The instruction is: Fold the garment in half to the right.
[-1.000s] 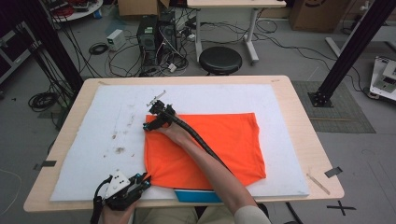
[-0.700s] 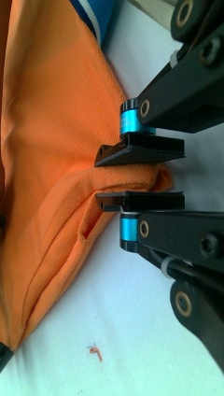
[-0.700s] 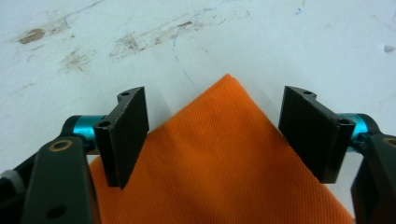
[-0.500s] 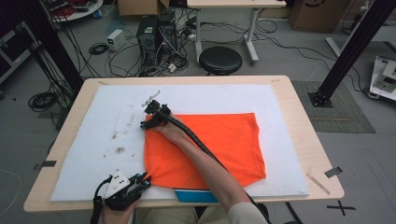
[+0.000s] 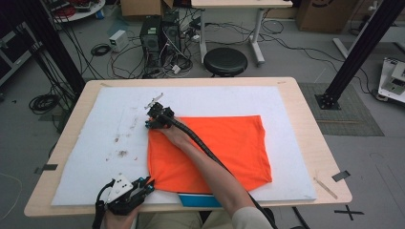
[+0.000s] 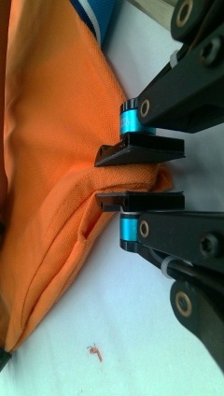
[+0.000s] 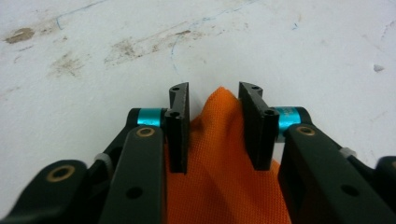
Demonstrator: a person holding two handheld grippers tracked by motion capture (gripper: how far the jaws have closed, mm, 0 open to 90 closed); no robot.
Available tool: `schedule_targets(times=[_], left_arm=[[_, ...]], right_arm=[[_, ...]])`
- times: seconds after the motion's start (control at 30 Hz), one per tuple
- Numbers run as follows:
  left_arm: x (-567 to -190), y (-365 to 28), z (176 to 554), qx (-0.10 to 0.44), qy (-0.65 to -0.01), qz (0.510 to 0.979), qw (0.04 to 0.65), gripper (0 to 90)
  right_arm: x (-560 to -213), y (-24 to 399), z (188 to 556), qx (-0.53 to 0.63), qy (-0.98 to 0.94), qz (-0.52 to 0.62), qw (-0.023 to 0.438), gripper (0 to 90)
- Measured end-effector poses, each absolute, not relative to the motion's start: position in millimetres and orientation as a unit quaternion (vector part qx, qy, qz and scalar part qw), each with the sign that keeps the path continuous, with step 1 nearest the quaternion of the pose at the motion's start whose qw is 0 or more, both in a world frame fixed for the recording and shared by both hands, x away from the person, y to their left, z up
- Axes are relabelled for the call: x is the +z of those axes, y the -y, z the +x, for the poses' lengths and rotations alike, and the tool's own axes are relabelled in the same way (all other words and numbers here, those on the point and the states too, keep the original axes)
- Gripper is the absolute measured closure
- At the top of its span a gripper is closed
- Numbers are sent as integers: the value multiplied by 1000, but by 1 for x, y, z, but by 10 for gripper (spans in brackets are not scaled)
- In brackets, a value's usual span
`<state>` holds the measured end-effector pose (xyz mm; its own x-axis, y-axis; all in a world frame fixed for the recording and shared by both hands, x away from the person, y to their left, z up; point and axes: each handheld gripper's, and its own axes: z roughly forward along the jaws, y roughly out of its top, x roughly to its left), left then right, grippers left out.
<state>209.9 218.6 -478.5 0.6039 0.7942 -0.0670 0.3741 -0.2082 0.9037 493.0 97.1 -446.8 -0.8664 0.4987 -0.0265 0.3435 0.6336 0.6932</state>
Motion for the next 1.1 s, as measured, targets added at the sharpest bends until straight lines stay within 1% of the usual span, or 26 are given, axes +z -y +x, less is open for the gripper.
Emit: schedule_targets(times=[0.1, 0.33, 0.5, 0.57, 0.77, 0.97, 1.1], left_arm=[[-478, -219, 210, 213, -391, 748, 493, 766], [-479, -219, 210, 214, -390, 747, 493, 766], [-478, -218, 210, 215, -390, 748, 493, 766], [-478, -218, 210, 216, -390, 748, 492, 767], [-478, -218, 209, 216, -392, 748, 490, 768], [-478, -218, 210, 211, -396, 746, 492, 767], [-477, -218, 209, 219, -392, 747, 490, 768]], right_arm=[[-447, -98, 492, 357, -898, 232, 109, 707], [-447, -98, 492, 359, -897, 236, 106, 742], [-447, -98, 491, 361, -896, 235, 110, 839], [-448, -99, 490, 362, -895, 235, 114, 854], [-447, -101, 487, 356, -896, 233, 128, 870], [-448, -100, 488, 359, -895, 235, 124, 871], [-448, -99, 489, 361, -894, 236, 120, 871]])
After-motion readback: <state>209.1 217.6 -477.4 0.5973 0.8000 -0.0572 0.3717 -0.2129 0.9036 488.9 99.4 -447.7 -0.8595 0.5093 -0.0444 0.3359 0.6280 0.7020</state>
